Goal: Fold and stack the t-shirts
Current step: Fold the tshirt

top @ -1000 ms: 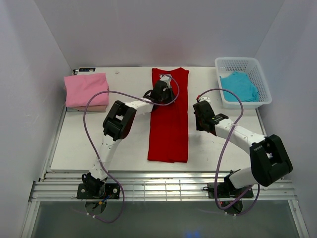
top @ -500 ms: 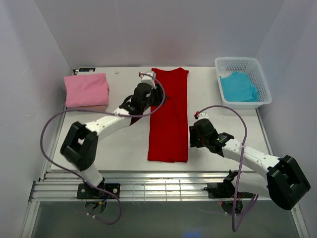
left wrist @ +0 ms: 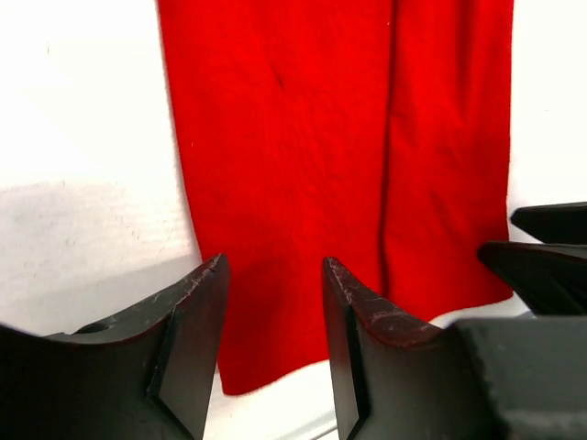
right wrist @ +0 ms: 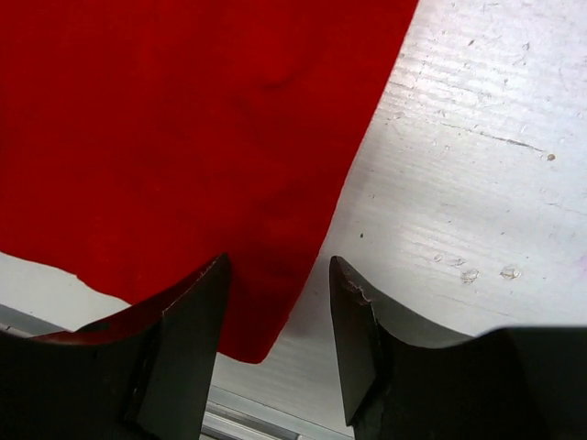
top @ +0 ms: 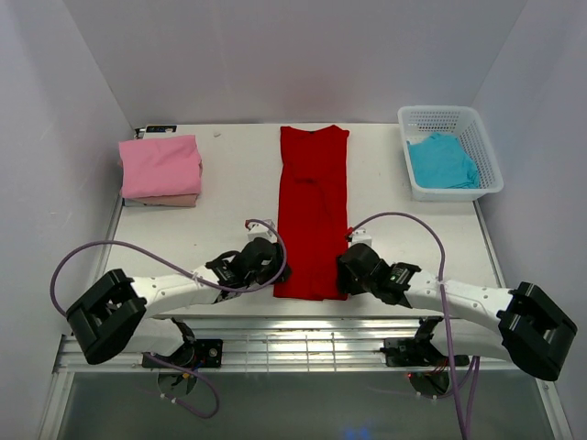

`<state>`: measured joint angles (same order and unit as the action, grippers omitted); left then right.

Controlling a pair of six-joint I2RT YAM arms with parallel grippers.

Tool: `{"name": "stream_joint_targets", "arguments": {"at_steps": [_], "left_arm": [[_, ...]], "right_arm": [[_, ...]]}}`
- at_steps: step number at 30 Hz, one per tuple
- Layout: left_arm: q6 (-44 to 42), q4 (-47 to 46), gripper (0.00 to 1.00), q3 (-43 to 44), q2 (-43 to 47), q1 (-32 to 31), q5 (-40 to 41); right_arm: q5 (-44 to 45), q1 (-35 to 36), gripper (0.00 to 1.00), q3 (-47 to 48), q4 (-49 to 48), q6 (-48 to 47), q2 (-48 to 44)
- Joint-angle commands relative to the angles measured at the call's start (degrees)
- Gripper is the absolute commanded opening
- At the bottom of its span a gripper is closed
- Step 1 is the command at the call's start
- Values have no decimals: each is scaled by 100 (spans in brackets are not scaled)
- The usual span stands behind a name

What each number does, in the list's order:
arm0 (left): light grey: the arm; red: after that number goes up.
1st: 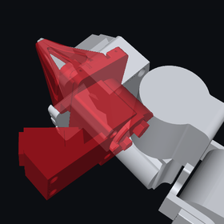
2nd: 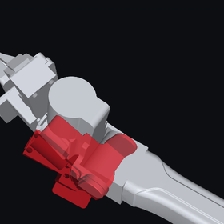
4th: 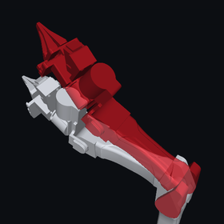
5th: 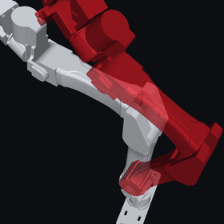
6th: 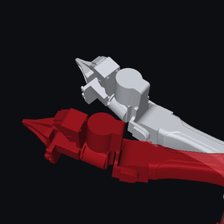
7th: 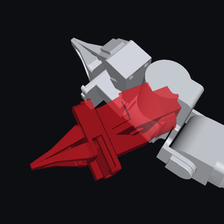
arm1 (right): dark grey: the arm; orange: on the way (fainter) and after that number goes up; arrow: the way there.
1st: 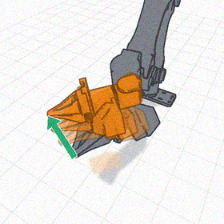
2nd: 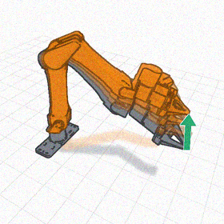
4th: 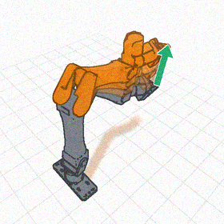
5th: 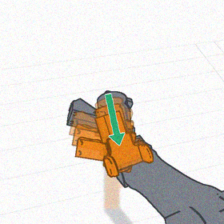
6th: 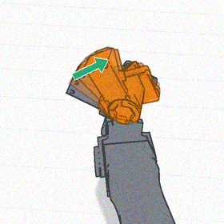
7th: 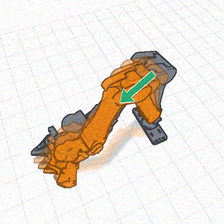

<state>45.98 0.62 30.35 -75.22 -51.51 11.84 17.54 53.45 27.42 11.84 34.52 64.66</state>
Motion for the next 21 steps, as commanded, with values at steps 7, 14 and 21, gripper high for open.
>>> {"name": "stream_joint_targets", "arguments": {"at_steps": [7, 14, 21], "left_arm": [[754, 588, 55, -521, 754, -333, 161], [1176, 658, 55, -820, 869, -817, 240], [1379, 729, 54, -750, 579, -1134, 539]], "right_arm": [[838, 613, 53, 343, 433, 783, 380], [1146, 1097, 53, 422, 838, 1223, 477], [1296, 1247, 51, 492, 987, 1373, 635]]}}
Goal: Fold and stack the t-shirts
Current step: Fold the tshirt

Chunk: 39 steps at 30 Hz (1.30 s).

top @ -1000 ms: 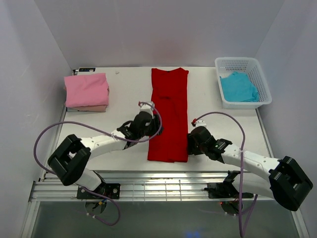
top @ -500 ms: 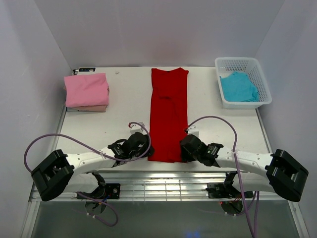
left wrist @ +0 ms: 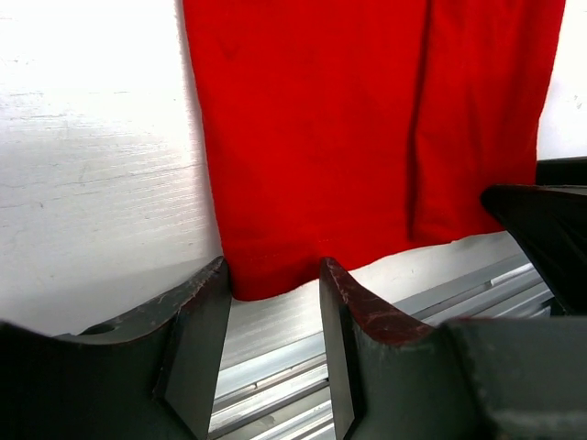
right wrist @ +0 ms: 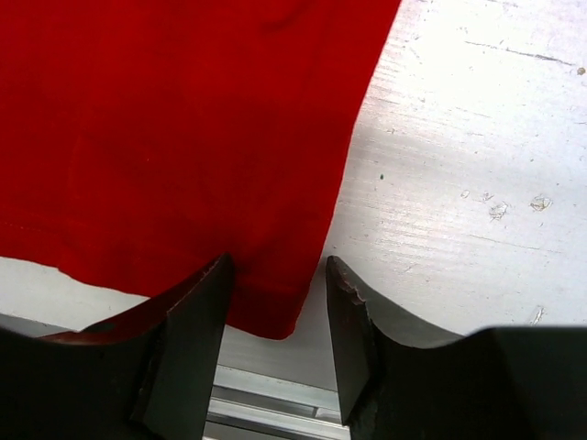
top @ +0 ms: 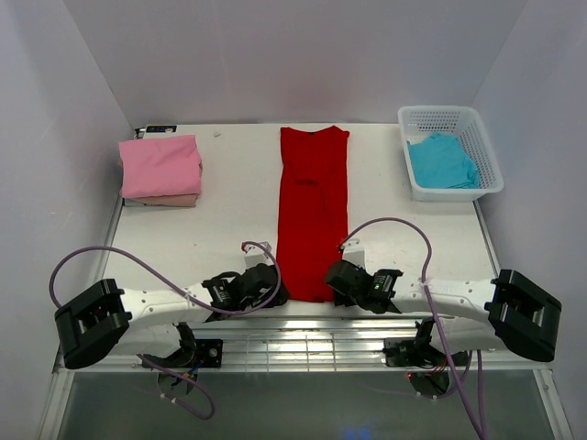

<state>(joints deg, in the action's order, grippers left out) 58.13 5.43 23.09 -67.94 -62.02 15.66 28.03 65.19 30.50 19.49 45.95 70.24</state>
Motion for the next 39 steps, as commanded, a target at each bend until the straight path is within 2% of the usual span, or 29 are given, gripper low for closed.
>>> {"name": "stream_joint_targets", "arguments": {"at_steps": [1, 5, 7, 8, 9, 11, 13, 15, 18, 22, 28, 32, 35, 39], "left_arm": [[172, 257, 53, -24, -184, -108, 218], [252, 292, 49, -15, -316, -144, 367], [304, 362, 42, -15, -386, -161, 429], [330, 380, 38, -33, -404, -161, 464], [366, 397, 28, -68, -421, -170, 482], [383, 397, 18, -94, -465, -205, 508], [410, 406, 6, -112, -535, -284, 561], [454, 423, 1, -138, -588, -363, 639], [646, 485, 0, -156, -676, -644, 763], [1138, 687, 0, -95, -869, -1398, 912], [2395, 1968, 0, 590, -1081, -2559, 1518], [2721, 3250, 0, 1389, -958, -2684, 2412], [2923, 3805, 0, 1610, -712, -2684, 2993], [2740, 3896, 0, 1777, -466, -2666, 3468]], "right_arm": [[238, 82, 48, 193, 222, 238, 139], [238, 126, 40, 211, 240, 291, 245], [220, 152, 32, 211, 275, 344, 306], [220, 169, 24, 211, 284, 370, 324], [212, 187, 19, 202, 301, 388, 359], [203, 248, 10, 202, 371, 484, 412], [220, 327, 8, 211, 494, 581, 482], [273, 512, 8, 254, 626, 765, 578], [396, 854, 8, 377, 1056, 1195, 736], [484, 1416, 8, 606, 1689, 1898, 948], [755, 2278, 8, 1220, 2700, 2901, 1097], [1353, 2384, 8, 1765, 3368, 3112, 1054], [1810, 2280, 8, 2082, 3650, 3052, 966], [2127, 1946, 8, 2276, 3615, 2700, 922]]}}
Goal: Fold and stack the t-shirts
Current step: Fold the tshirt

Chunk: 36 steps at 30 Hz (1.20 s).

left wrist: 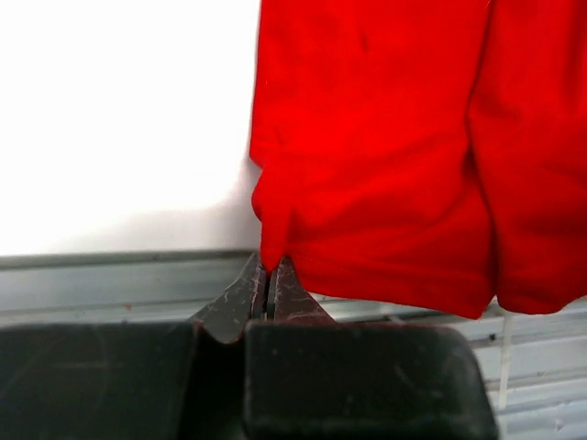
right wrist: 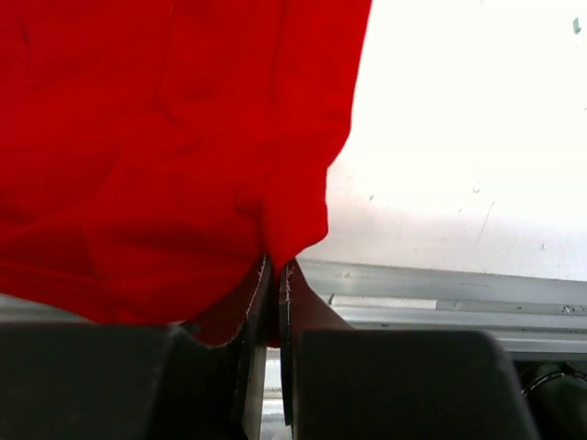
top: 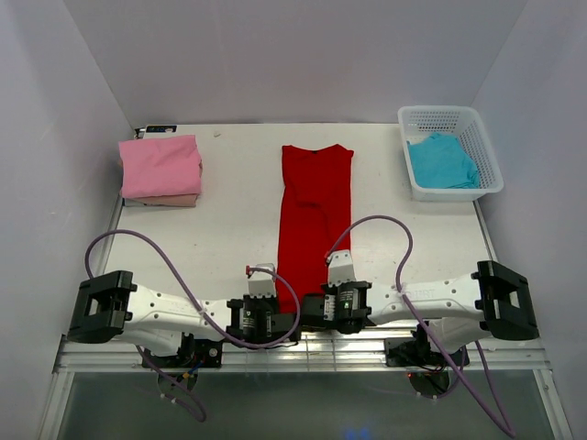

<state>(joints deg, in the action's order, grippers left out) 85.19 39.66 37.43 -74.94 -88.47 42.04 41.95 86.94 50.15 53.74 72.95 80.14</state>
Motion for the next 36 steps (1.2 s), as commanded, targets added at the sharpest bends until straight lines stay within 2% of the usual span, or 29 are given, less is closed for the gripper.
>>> {"name": "stream_joint_targets", "arguments": {"at_steps": [1, 7, 10, 13, 14, 16, 18, 25, 36], "left_arm": [[-63, 420, 0, 387, 225, -22, 910], [-651, 69, 0, 686, 93, 268, 1280], [-1371, -668, 0, 486, 120, 671, 1272], [-2539, -1932, 0, 239, 234, 1216, 1009], [-3169, -2684, 0, 64, 269, 1322, 912], [-3621, -3452, 0, -42, 287, 1638, 736], [-3990, -3675, 0, -8, 86, 1893, 542], [-4791, -4782, 0, 159, -521, 2614, -73], [-5223, -5214, 0, 502, -1102, 3537, -802]], "right_arm": [[770, -386, 8, 337, 155, -104, -60], [858, -1081, 8, 302, -530, -1089, -60], [858, -1476, 8, 259, -1004, -1651, -33], [780, -1871, 8, 179, -1619, -2292, 28], [753, -1978, 8, 171, -1908, -2433, 80], [683, -2232, 8, 170, -2182, -2846, 151], [621, -2400, 8, 197, -2532, -3092, 274], [331, -3199, 8, 548, -3246, -4033, 783], [-11, -3921, 8, 1234, -3642, -4851, 1548]]}}
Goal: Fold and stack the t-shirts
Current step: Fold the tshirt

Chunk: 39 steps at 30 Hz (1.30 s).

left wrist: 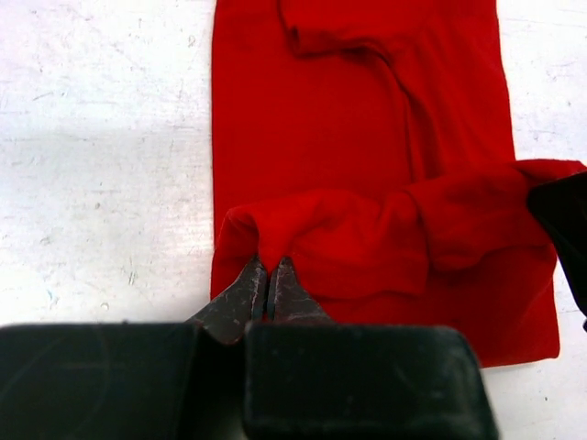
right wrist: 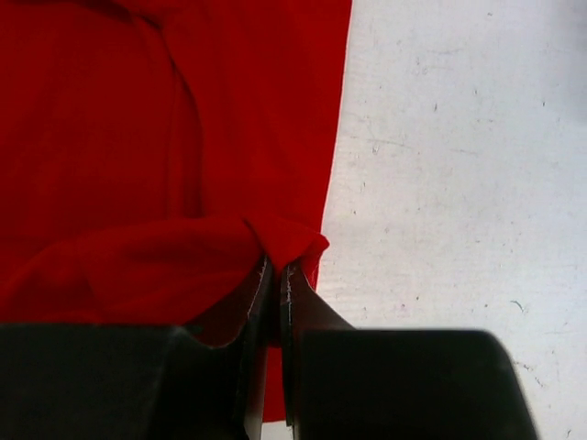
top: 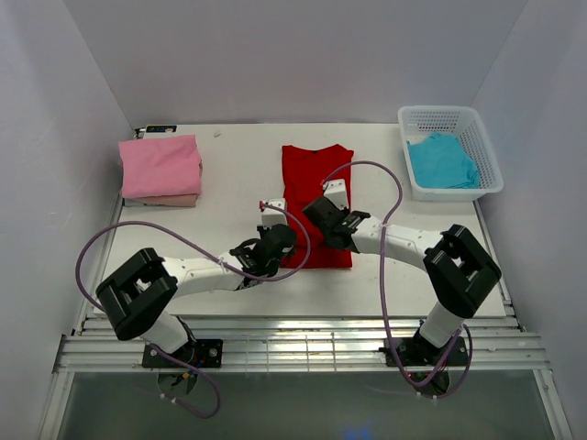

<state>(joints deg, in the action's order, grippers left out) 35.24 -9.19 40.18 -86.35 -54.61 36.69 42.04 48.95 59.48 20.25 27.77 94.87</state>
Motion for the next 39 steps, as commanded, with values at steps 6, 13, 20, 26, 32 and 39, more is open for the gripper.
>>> {"name": "stream_joint_targets", "arguments": {"at_steps": [6, 13, 20, 26, 32, 39], "left_arm": [[-404, -548, 0, 411, -320, 451, -706], [-475, -645, 0, 675, -813, 671, -997], [-536, -628, 35, 1096, -1244, 1065, -1076], [-799, -452, 54, 1764, -1095, 1260, -839], [-344, -320, 54, 1494, -753, 1216, -1267], [219, -697, 0, 755, -673, 478, -1568]], "right_arm": [[-134, -359, 8, 389, -381, -448, 242], [-275, -570, 8, 441, -469, -536, 523], [-293, -887, 35, 905, -698, -860, 857], [304, -1107, 57, 1443, -680, -1379, 489], [-423, -1089, 55, 628, -934, -1318, -503], [-2977, -1054, 8, -753, -1752, -1186, -1348]]}}
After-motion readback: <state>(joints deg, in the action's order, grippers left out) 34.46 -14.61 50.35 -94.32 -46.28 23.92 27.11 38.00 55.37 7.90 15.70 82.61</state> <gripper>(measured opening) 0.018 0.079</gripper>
